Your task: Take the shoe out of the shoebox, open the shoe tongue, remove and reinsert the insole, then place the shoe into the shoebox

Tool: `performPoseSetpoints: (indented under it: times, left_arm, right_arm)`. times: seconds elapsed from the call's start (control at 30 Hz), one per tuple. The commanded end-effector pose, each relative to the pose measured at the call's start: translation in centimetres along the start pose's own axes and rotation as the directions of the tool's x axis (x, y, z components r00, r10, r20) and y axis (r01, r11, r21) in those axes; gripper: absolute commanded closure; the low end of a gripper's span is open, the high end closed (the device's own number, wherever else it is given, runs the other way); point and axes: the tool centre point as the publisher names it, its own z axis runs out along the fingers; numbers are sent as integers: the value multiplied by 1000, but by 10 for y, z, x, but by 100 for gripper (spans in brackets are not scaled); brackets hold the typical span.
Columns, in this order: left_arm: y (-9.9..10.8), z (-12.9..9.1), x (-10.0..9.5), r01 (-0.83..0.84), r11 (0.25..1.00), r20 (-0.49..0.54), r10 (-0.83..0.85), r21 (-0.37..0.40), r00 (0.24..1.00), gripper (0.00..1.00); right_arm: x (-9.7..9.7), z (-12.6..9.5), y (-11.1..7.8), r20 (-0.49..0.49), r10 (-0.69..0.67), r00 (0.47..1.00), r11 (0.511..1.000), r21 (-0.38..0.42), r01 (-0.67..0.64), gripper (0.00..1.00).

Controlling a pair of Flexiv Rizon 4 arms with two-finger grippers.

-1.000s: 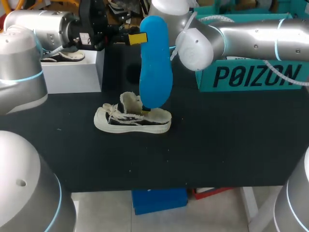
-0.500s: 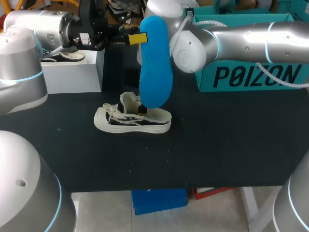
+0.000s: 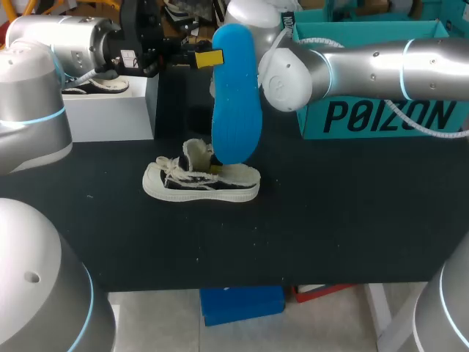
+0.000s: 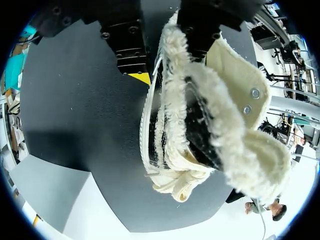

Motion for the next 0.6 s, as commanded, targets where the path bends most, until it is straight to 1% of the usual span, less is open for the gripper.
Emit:
performPoseSetpoints:
  times: [0.03, 0.43, 0.5, 0.53, 0.6]
  left_arm:
    - [1, 1, 1, -2, 1000, 5, 2, 0, 1000, 100]
    - [1, 1, 1, -2, 1000, 5, 2, 0, 1000, 100]
    - [1, 1, 1, -2, 1000, 5, 2, 0, 1000, 100]
    - [1, 1, 1, -2, 1000, 5, 2, 0, 1000, 100]
    - [1, 1, 1, -2, 1000, 5, 2, 0, 1000, 100]
  right_arm:
    - [-2, 2, 1, -1, 1, 1000, 1000, 2, -1, 100]
    - [-2, 2, 1, -1, 1, 1000, 1000, 2, -1, 100]
    - [-1, -1, -3, -2, -3, 1000, 1000, 7, 3, 100]
    - [-1, -3, -5, 9, 17, 1000, 1000, 20, -17, 100]
    - [-2, -10, -8, 20, 59, 998, 998, 12, -59, 100]
